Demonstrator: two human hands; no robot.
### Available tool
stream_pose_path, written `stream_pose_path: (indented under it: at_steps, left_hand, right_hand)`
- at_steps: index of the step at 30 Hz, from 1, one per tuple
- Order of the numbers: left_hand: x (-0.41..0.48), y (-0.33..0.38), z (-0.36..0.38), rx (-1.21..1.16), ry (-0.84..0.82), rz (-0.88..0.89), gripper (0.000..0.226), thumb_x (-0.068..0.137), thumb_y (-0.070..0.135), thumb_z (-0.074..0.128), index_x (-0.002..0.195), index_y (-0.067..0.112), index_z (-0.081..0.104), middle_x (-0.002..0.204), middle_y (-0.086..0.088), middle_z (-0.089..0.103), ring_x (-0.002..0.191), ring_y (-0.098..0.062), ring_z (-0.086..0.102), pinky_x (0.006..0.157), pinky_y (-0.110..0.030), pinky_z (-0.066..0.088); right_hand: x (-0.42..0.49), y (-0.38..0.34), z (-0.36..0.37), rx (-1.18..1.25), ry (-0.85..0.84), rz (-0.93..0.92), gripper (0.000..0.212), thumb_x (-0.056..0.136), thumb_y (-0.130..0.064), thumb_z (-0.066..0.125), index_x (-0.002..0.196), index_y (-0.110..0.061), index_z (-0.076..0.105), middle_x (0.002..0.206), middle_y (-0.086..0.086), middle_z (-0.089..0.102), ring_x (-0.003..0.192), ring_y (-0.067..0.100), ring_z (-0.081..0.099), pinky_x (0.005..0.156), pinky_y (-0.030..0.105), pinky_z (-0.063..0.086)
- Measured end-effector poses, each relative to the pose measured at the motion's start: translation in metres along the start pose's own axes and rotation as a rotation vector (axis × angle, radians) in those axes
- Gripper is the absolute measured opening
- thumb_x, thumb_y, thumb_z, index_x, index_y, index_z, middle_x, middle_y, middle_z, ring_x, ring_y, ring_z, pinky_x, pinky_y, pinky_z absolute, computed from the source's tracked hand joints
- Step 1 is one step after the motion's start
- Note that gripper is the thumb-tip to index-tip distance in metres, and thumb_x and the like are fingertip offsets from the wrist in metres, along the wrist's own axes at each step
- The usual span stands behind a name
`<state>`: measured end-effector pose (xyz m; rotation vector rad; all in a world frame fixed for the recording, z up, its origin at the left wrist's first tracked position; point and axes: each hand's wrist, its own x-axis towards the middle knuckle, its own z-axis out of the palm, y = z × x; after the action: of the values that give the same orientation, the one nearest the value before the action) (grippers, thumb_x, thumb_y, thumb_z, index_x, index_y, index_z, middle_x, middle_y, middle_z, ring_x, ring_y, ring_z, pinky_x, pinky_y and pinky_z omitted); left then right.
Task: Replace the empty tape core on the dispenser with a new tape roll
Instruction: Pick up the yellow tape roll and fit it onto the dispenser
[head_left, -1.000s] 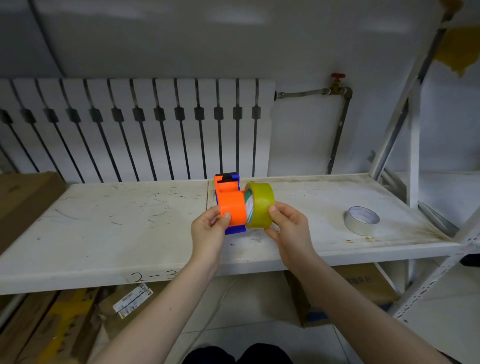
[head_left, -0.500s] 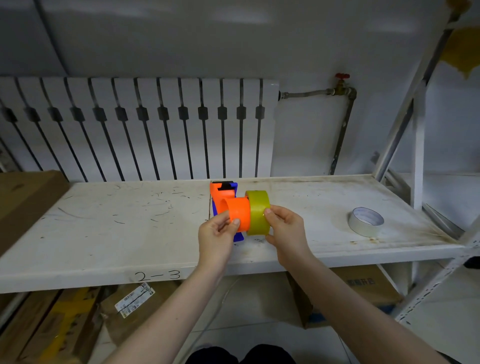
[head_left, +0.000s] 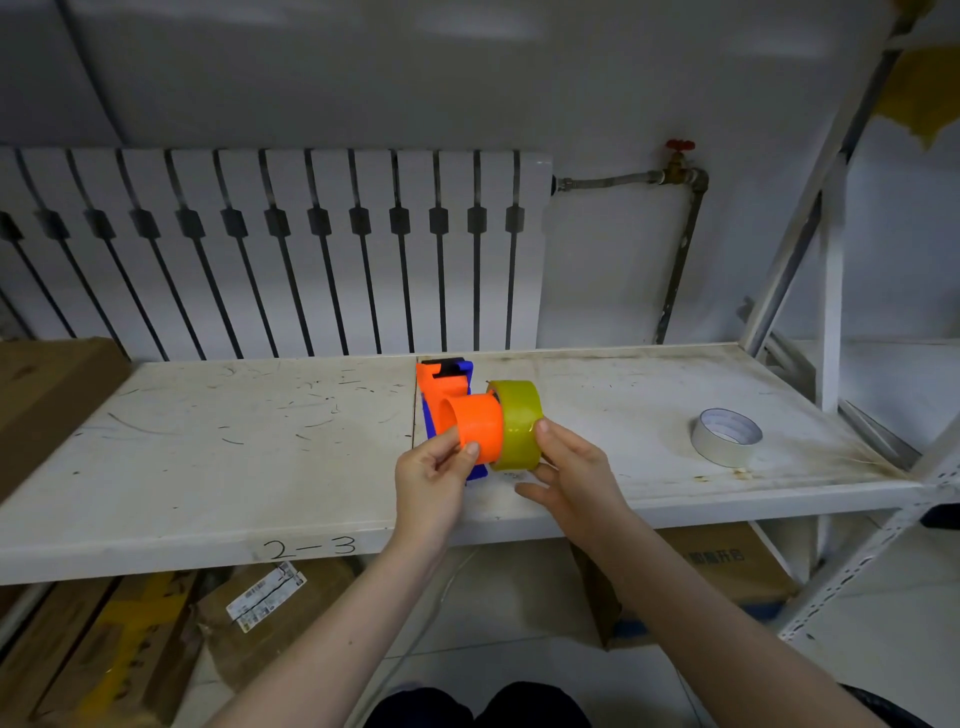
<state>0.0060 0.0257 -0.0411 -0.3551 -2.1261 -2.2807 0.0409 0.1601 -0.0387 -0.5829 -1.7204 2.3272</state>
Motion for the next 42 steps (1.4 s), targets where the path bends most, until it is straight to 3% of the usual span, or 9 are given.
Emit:
stream_pose_path:
  at_steps: [7, 11, 13, 20, 24, 31, 36, 39, 42]
  left_hand:
    - [0.001, -0.011, -0.002, 0.002, 0.005, 0.048, 0.028, 0.087, 0.004, 0.061, 0.112, 0.016, 0.065, 0.107, -0.008, 0.069, 0.097, -0.012, 0.065, 0.081, -0.014, 0.053]
    - [0.002, -0.011, -0.003, 0.064, -0.038, 0.137, 0.029, 0.086, -0.001, 0.061, 0.113, 0.010, 0.065, 0.100, -0.004, 0.070, 0.084, 0.008, 0.066, 0.080, -0.010, 0.052]
    - [0.005, -0.010, -0.004, 0.109, -0.056, 0.167, 0.029, 0.085, 0.000, 0.062, 0.114, 0.004, 0.066, 0.104, -0.006, 0.070, 0.085, 0.011, 0.065, 0.080, -0.009, 0.052]
    - [0.002, -0.006, 0.009, 0.092, 0.032, 0.190, 0.030, 0.087, 0.005, 0.063, 0.115, 0.013, 0.065, 0.105, -0.003, 0.069, 0.096, -0.003, 0.065, 0.083, -0.011, 0.052]
    - [0.000, -0.004, 0.010, 0.017, 0.098, 0.171, 0.027, 0.086, 0.001, 0.063, 0.104, 0.021, 0.066, 0.091, 0.003, 0.069, 0.082, 0.006, 0.064, 0.076, -0.010, 0.051]
    - [-0.002, -0.010, 0.013, 0.131, 0.023, 0.206, 0.025, 0.086, 0.007, 0.064, 0.110, 0.000, 0.069, 0.103, -0.016, 0.071, 0.099, -0.023, 0.066, 0.082, -0.016, 0.054]
    - [-0.001, -0.007, 0.013, 0.129, 0.041, 0.184, 0.028, 0.086, 0.007, 0.064, 0.113, 0.004, 0.068, 0.107, -0.012, 0.071, 0.099, -0.017, 0.066, 0.086, -0.020, 0.054]
    - [-0.005, -0.003, 0.019, 0.118, 0.010, 0.158, 0.026, 0.087, 0.007, 0.063, 0.110, 0.016, 0.067, 0.098, -0.002, 0.071, 0.087, 0.001, 0.067, 0.081, -0.016, 0.056]
    - [-0.004, 0.001, 0.022, 0.063, -0.024, 0.079, 0.028, 0.088, 0.009, 0.061, 0.116, 0.009, 0.066, 0.105, -0.005, 0.071, 0.095, -0.007, 0.067, 0.083, -0.021, 0.056]
  right_hand:
    - [0.002, -0.006, -0.009, 0.059, -0.044, 0.137, 0.053, 0.092, -0.033, 0.053, 0.139, -0.012, 0.041, 0.133, 0.021, 0.053, 0.126, 0.040, 0.048, 0.092, 0.050, 0.043]
    - [-0.002, -0.005, -0.014, 0.101, -0.074, 0.124, 0.038, 0.093, -0.030, 0.050, 0.126, -0.011, 0.048, 0.124, 0.019, 0.060, 0.106, 0.032, 0.065, 0.085, 0.043, 0.053]
    - [-0.001, -0.003, -0.019, 0.106, -0.049, 0.068, 0.043, 0.094, -0.027, 0.050, 0.131, -0.005, 0.047, 0.127, 0.020, 0.059, 0.109, 0.032, 0.064, 0.094, 0.048, 0.051]
    - [-0.006, 0.000, -0.018, 0.239, 0.056, 0.010, 0.040, 0.096, -0.023, 0.045, 0.131, -0.003, 0.048, 0.125, 0.021, 0.061, 0.110, 0.031, 0.063, 0.092, 0.043, 0.052]
    - [-0.010, -0.009, -0.016, 0.340, 0.078, -0.035, 0.038, 0.097, -0.022, 0.043, 0.129, -0.002, 0.050, 0.123, 0.019, 0.063, 0.111, 0.029, 0.062, 0.088, 0.039, 0.052]
    - [-0.012, -0.017, -0.013, 0.239, 0.039, -0.102, 0.019, 0.096, -0.023, 0.046, 0.111, -0.015, 0.056, 0.119, 0.011, 0.063, 0.112, 0.026, 0.061, 0.095, 0.041, 0.051]
    - [-0.013, -0.015, -0.017, 0.173, 0.008, -0.058, 0.038, 0.095, -0.025, 0.049, 0.129, -0.009, 0.047, 0.125, 0.013, 0.058, 0.111, 0.029, 0.062, 0.094, 0.043, 0.051]
    - [-0.014, -0.015, -0.014, 0.126, -0.023, -0.011, 0.041, 0.095, -0.027, 0.048, 0.130, -0.007, 0.048, 0.123, 0.015, 0.060, 0.107, 0.028, 0.064, 0.093, 0.042, 0.051]
    - [-0.014, -0.014, -0.011, 0.044, -0.019, -0.011, 0.040, 0.096, -0.031, 0.047, 0.130, -0.010, 0.049, 0.125, 0.014, 0.059, 0.110, 0.030, 0.063, 0.088, 0.038, 0.053]
